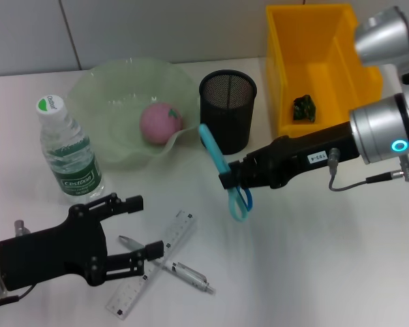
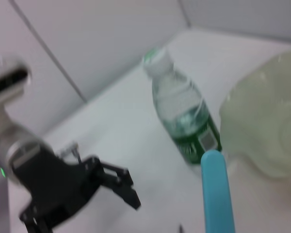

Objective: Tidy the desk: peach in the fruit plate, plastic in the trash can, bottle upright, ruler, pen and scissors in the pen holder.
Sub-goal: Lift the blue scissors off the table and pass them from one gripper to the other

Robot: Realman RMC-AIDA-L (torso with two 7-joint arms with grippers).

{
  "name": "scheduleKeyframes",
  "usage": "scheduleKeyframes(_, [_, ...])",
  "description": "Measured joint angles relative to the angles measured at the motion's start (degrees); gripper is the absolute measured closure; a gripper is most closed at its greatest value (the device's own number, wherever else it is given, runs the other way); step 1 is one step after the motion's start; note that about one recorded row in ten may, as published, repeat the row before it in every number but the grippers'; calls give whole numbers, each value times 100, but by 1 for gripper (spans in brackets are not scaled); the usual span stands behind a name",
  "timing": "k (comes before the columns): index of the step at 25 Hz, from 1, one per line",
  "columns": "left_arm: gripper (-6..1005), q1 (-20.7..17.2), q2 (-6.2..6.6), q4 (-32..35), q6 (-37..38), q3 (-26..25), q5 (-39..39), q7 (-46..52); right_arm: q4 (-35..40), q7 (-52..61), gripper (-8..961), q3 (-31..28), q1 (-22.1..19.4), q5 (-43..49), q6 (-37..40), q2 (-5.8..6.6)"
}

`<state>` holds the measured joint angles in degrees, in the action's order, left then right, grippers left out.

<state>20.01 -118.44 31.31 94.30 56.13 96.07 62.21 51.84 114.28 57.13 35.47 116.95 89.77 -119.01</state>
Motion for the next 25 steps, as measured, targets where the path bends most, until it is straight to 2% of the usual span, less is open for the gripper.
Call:
scheduleKeyframes(1, [137,2,-5,-108,1,0,-167,-161,-307,-144,715,-236,-50,-263,0,1])
scheduleKeyframes(6, [137,19,-12,-425,-7,-17,-433,-618,-994,-417,715,-509,-121,-963,-45,1])
scheduleKeyframes(16, [137,21,-26,-484,-38,-24,-450,-813,-1857,-999,716,-629,-259,-2004,-254,-3])
scheduleKeyframes(25, [137,35,-21,-600,-46,-24,-512,-937,-2391,-1746,716,-975,-296,-2422,-275,-9])
